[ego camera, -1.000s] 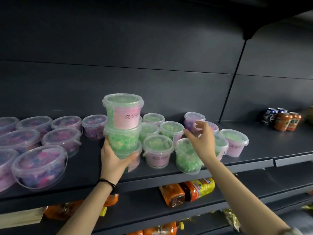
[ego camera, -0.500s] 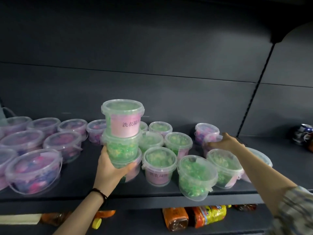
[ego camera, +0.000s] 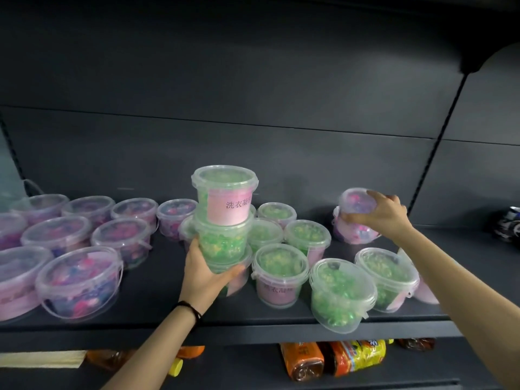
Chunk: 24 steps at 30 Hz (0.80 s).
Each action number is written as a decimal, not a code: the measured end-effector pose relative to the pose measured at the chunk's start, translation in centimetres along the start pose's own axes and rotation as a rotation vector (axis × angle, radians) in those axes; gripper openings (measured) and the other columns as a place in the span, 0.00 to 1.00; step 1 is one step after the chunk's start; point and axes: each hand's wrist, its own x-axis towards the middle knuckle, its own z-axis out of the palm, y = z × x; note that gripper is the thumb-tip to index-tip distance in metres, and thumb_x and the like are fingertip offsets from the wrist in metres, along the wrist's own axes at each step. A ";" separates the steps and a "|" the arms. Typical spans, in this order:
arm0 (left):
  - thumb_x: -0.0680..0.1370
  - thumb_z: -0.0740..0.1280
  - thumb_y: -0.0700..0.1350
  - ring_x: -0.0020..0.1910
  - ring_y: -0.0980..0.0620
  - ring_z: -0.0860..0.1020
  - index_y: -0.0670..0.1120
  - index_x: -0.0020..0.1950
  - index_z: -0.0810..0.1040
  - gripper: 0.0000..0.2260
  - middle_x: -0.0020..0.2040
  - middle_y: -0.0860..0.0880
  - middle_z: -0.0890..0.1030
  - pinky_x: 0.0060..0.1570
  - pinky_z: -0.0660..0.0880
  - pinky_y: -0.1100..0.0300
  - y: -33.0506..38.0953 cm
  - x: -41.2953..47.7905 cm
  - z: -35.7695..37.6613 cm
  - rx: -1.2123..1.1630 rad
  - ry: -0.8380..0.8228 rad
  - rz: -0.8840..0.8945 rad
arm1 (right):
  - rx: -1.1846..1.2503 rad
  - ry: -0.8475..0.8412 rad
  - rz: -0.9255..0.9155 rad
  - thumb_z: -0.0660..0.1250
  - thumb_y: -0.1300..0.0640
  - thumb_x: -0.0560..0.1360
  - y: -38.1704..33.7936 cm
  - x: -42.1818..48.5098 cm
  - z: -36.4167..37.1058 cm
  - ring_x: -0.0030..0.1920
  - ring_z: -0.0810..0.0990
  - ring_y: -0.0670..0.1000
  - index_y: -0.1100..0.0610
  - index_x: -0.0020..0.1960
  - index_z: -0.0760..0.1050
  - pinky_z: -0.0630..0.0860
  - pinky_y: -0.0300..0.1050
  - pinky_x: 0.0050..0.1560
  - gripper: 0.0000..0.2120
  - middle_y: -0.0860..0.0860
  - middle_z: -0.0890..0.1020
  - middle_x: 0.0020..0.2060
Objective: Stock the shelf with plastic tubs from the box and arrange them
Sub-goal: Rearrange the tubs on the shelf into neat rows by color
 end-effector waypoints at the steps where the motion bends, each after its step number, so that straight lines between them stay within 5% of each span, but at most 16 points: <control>1: 0.54 0.80 0.60 0.63 0.56 0.74 0.49 0.71 0.64 0.50 0.64 0.52 0.74 0.62 0.73 0.55 0.2 0.0 -0.2 -0.022 -0.026 0.003 | 0.040 0.030 -0.038 0.76 0.31 0.57 -1.1 -0.8 -0.4 0.67 0.65 0.64 0.43 0.72 0.64 0.65 0.55 0.66 0.49 0.56 0.66 0.68; 5: 0.63 0.81 0.54 0.61 0.64 0.74 0.58 0.67 0.65 0.38 0.62 0.59 0.76 0.59 0.72 0.65 0.7 -0.2 -2.0 -0.014 -0.172 0.026 | 0.209 -0.003 -0.139 0.77 0.32 0.54 -5.8 -5.3 -2.7 0.65 0.70 0.57 0.42 0.70 0.68 0.71 0.54 0.64 0.47 0.52 0.69 0.66; 8: 0.70 0.77 0.48 0.63 0.58 0.73 0.61 0.66 0.66 0.30 0.64 0.57 0.75 0.63 0.71 0.59 0.9 -0.7 -4.4 0.010 -0.221 0.030 | 0.250 -0.172 -0.212 0.75 0.28 0.48 -8.8 -10.1 -3.6 0.61 0.76 0.50 0.43 0.69 0.70 0.74 0.51 0.63 0.51 0.47 0.74 0.64; 10: 0.71 0.76 0.46 0.64 0.55 0.73 0.61 0.65 0.66 0.28 0.64 0.56 0.74 0.58 0.71 0.64 1.4 -1.3 -6.5 -0.041 -0.240 -0.013 | 0.240 -0.266 -0.270 0.75 0.26 0.46 -10.4 -13.6 -3.2 0.60 0.76 0.45 0.43 0.68 0.71 0.75 0.47 0.60 0.53 0.41 0.76 0.62; 13: 0.69 0.78 0.47 0.66 0.58 0.72 0.58 0.68 0.66 0.32 0.67 0.58 0.72 0.56 0.71 0.67 2.5 -2.9 -9.6 -0.041 -0.376 0.003 | 0.283 -0.365 -0.323 0.75 0.27 0.44 -12.8 -18.6 -0.9 0.54 0.75 0.32 0.41 0.65 0.72 0.72 0.32 0.50 0.51 0.33 0.76 0.55; 17: 0.61 0.80 0.54 0.68 0.66 0.67 0.60 0.75 0.54 0.49 0.70 0.62 0.66 0.62 0.69 0.67 3.4 -6.2 -11.9 -0.062 -0.614 0.073 | 0.297 -0.391 -0.352 0.76 0.32 0.47 -16.2 -23.1 4.4 0.59 0.73 0.40 0.41 0.65 0.72 0.71 0.35 0.57 0.47 0.38 0.74 0.58; 20: 0.60 0.82 0.51 0.66 0.61 0.72 0.60 0.75 0.55 0.51 0.69 0.61 0.70 0.60 0.73 0.63 2.3 -7.9 -12.3 -0.190 -0.527 0.034 | 0.304 -0.351 -0.447 0.79 0.38 0.55 -18.9 -24.9 8.5 0.53 0.72 0.37 0.35 0.58 0.70 0.68 0.31 0.51 0.34 0.36 0.71 0.54; 24: 0.54 0.83 0.51 0.63 0.58 0.76 0.58 0.69 0.67 0.46 0.64 0.56 0.77 0.60 0.76 0.57 0.1 -7.4 -13.1 -0.257 -0.253 -0.021 | 0.355 -0.347 -0.495 0.80 0.41 0.58 -20.7 -25.4 13.2 0.60 0.68 0.42 0.41 0.66 0.66 0.67 0.35 0.58 0.40 0.42 0.66 0.61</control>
